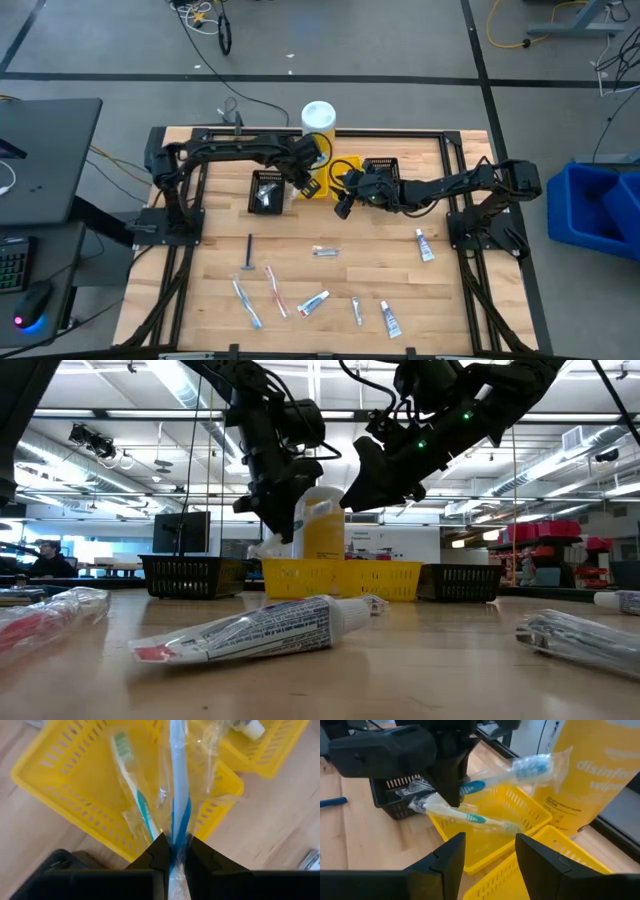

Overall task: Pick & Place Travel size toiletries
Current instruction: Put the blue toothbrush into the left yellow bin

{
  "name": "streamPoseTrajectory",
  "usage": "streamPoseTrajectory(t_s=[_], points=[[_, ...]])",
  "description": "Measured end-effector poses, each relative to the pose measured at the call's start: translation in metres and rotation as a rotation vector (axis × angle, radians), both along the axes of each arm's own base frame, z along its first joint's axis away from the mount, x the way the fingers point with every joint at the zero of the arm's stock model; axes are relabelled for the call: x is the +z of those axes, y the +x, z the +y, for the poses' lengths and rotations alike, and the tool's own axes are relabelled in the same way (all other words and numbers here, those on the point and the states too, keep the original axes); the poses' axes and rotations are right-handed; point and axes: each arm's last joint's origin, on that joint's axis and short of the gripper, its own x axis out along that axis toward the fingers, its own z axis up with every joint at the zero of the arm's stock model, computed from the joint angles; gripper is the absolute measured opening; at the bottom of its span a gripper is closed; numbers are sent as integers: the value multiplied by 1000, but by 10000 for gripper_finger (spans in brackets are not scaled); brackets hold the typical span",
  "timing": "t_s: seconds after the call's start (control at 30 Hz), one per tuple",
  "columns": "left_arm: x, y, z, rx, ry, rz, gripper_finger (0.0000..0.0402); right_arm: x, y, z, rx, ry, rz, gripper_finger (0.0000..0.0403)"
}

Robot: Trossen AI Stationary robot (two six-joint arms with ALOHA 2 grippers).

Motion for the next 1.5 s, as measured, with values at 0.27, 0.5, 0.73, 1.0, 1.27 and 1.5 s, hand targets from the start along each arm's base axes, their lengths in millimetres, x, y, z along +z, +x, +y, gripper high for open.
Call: streamPoseTrajectory(t_s=[0.27, 0.5, 0.73, 1.0, 1.27, 1.5], points=[[31, 0, -4, -21, -141, -6, 39, 0, 0, 0, 0, 2, 0, 181], [25, -10, -8, 24, -341, 58, 49, 0, 1, 1, 45, 26, -6, 180], [15, -21, 12, 156, -335, 92, 53, 0, 1, 1, 37, 39, -17, 178], [16, -23, 21, 188, -333, 71, 52, 0, 1, 1, 35, 43, -20, 176], [18, -15, 27, 225, -242, -3, 52, 0, 1, 1, 35, 43, -20, 175], [-4, -11, 29, 257, -272, 86, 53, 0, 1, 1, 36, 43, -18, 174]])
